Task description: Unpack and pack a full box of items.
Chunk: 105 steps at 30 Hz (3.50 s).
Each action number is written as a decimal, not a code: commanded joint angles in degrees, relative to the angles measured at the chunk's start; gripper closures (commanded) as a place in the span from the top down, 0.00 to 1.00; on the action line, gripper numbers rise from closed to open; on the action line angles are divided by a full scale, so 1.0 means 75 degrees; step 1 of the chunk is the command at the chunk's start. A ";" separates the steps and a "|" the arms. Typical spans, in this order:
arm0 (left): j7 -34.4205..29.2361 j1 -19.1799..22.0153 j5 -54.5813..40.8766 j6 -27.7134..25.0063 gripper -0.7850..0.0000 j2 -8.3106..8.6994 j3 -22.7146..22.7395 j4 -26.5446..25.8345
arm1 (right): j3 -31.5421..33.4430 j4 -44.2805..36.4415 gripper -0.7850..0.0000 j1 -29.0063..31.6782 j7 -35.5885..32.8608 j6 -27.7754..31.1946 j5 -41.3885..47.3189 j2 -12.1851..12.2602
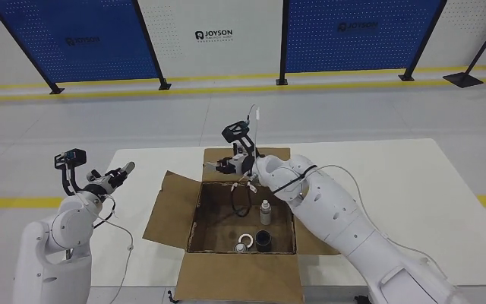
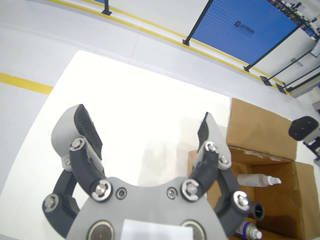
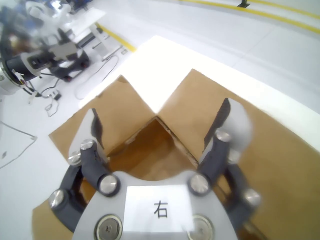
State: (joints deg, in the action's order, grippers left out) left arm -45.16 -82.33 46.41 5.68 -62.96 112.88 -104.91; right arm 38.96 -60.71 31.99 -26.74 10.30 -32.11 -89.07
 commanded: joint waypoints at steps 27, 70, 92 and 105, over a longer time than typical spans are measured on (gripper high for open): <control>0.0000 0.0000 0.0000 0.0000 1.00 0.0000 0.0000 0.0000 | 0.2171 -0.3460 1.00 0.2207 -0.2271 -0.0300 -0.2885 0.1115; 0.0000 0.0000 0.0000 0.0000 1.00 0.0000 0.0000 0.0000 | 0.0824 -0.2682 1.00 0.2536 -0.3846 -0.0723 -0.3577 0.0915; 0.0000 0.0000 0.0000 0.0000 1.00 0.0000 0.0000 0.0000 | 0.0552 -0.1627 1.00 0.2358 -0.3426 -0.0784 -0.3525 0.0696; 0.0000 0.0000 0.0000 0.0000 1.00 0.0000 0.0000 0.0000 | 0.0427 -0.1003 0.46 0.2172 -0.2995 -0.0468 -0.3238 0.0528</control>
State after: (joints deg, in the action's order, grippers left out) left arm -45.16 -82.33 46.41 5.68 -62.96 112.88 -104.91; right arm 42.06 -68.47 48.33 -49.28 6.67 -56.70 -85.06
